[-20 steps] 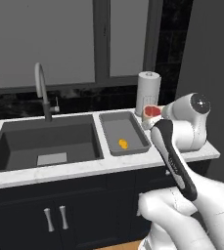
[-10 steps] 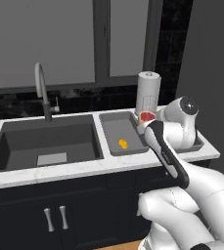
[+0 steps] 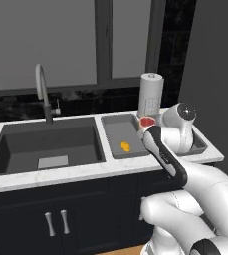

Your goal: Place one corn and one steak in each tupperware on the nearby counter, to pack two identical lunches.

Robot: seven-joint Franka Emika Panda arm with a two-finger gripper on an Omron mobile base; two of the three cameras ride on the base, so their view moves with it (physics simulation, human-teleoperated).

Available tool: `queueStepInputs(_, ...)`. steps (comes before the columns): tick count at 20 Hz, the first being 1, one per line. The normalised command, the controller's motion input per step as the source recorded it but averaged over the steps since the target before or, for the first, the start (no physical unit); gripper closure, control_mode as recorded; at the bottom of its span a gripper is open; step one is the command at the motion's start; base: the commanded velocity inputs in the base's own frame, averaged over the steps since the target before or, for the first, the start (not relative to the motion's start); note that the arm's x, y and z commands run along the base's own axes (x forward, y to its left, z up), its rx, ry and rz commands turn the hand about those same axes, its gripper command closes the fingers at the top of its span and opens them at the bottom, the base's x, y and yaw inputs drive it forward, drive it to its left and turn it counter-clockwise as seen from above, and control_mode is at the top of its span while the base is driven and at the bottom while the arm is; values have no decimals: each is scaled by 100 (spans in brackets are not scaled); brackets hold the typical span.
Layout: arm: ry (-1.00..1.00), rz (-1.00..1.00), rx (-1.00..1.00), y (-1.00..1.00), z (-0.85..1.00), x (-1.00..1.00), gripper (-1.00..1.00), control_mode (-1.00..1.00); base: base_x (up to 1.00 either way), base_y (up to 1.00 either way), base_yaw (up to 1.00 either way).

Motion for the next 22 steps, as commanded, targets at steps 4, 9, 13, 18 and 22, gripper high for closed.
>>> queueStepInputs(4,0,0,0,0,-12,23,100,-100,0,0,0)
queueStepInputs(9,0,0,0,0,-10,24,100,-100,0,0,0)
queueStepInputs(13,2,0,0,2,-4,24,100,-100,0,0,0)
queueStepInputs(18,3,0,0,6,-3,17,100,-100,0,0,0)
queueStepInputs(22,2,0,0,4,-9,13,100,-100,0,0,0)
